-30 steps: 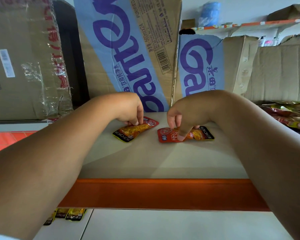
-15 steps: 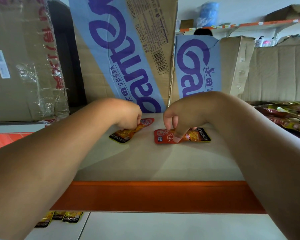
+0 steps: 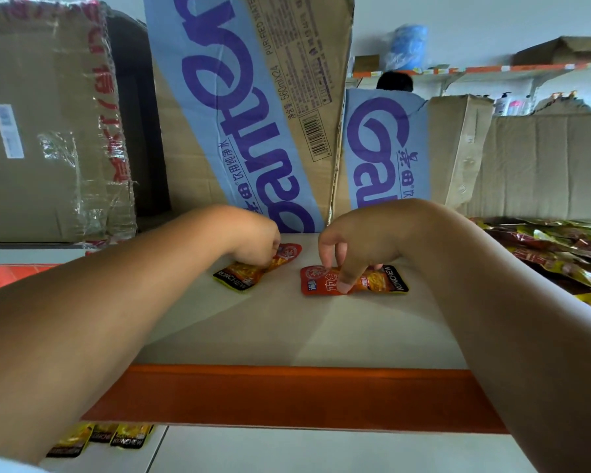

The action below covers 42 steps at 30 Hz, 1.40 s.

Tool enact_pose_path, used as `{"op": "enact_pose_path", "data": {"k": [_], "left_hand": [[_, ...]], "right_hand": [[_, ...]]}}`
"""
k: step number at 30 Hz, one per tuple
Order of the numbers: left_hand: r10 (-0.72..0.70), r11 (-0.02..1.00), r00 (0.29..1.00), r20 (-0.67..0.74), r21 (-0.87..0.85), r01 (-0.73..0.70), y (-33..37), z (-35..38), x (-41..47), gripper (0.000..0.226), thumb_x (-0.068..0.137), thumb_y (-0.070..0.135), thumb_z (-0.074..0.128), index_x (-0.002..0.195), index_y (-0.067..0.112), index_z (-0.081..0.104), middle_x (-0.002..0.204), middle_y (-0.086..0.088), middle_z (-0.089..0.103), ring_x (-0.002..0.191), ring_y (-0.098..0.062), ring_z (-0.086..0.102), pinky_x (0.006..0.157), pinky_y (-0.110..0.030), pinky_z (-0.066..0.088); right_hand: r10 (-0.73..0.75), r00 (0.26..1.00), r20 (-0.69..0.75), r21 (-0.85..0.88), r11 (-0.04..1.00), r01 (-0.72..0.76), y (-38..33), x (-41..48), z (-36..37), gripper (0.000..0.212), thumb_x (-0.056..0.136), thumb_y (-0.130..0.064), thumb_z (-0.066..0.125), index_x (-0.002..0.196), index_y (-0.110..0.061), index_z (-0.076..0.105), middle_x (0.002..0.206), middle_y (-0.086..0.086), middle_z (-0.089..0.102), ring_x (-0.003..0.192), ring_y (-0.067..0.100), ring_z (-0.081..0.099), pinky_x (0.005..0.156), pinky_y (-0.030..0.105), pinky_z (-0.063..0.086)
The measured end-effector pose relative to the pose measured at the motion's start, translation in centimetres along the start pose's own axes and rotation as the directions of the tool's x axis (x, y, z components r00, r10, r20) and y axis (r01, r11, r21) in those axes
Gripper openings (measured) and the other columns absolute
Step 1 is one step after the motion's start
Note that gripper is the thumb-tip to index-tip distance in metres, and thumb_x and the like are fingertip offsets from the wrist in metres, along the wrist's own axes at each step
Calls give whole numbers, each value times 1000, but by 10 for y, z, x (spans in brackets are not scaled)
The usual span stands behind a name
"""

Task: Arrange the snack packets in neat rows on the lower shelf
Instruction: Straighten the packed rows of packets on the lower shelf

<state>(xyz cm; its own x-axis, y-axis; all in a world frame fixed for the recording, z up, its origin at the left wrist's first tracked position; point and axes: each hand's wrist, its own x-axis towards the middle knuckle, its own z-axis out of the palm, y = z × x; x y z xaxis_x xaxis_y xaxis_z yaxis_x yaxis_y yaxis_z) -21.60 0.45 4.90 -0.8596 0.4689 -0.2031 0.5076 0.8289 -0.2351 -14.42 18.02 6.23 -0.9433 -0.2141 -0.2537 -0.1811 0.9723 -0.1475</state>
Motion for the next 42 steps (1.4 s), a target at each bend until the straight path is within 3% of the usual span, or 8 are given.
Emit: {"op": "enact_pose_path", "data": {"k": [3,7,14,16,22,29,34,42], "left_hand": [[15,1000,1000,-12,-22,-16,-4,1,3,6,99,17,55,99,22,58,91,4,57,76,-12,49,58,-25,37],[31,996,998,-47,-84,-35,-10,8,5,19,95,17,57,82,29,53,87,7,55,74,-11,49,60,-27,37],[71,949,983,-172,-291,-119,-29,16,1,29,98,14,54,83,37,63,97,13,61,85,-7,57,74,-29,46],[84,935,970,-229,-319,-156,-32,16,0,29,97,13,57,84,37,66,99,13,63,86,-5,58,71,-26,45],[142,930,939,-313,-282,-235,-22,21,-2,25,88,4,59,74,25,64,78,7,62,75,-12,56,65,-29,47],[89,979,979,-181,-168,-119,-8,16,-5,27,87,-2,46,79,22,54,82,2,54,70,-15,45,58,-29,33],[66,998,989,-131,0,-66,0,17,-4,20,87,-1,44,91,16,55,86,-5,51,69,-17,39,58,-29,31],[59,996,991,-124,80,-50,6,15,-5,16,94,3,47,94,14,58,90,-6,58,71,-17,45,59,-28,35]], "right_hand": [[0,1000,-6,15,1000,0,2,-1,1,31,75,-40,86,92,-42,61,112,-3,65,95,20,66,76,31,57],[6,1000,-4,24,1000,-6,1,-3,1,31,75,-40,86,94,-41,61,113,-3,65,96,21,66,81,33,59],[-2,1000,0,17,1000,2,2,-2,0,31,76,-38,85,95,-40,61,114,-4,64,96,19,64,78,31,56],[-7,1000,2,15,1000,7,2,-1,0,31,77,-38,85,97,-40,61,113,-4,64,96,18,64,77,30,56],[-16,1000,-3,25,1000,16,4,0,0,31,76,-40,84,96,-42,60,113,-3,65,94,17,64,72,28,55],[-20,1000,0,6,1000,20,4,1,0,31,75,-43,84,95,-41,61,110,0,68,95,18,66,76,31,58],[-15,1000,-1,2,1000,15,5,1,0,31,76,-43,84,96,-40,61,106,0,69,86,16,65,66,27,50],[-9,1000,13,5,1000,9,4,4,0,30,76,-41,84,97,-39,61,108,2,68,91,18,65,66,27,51]]}}
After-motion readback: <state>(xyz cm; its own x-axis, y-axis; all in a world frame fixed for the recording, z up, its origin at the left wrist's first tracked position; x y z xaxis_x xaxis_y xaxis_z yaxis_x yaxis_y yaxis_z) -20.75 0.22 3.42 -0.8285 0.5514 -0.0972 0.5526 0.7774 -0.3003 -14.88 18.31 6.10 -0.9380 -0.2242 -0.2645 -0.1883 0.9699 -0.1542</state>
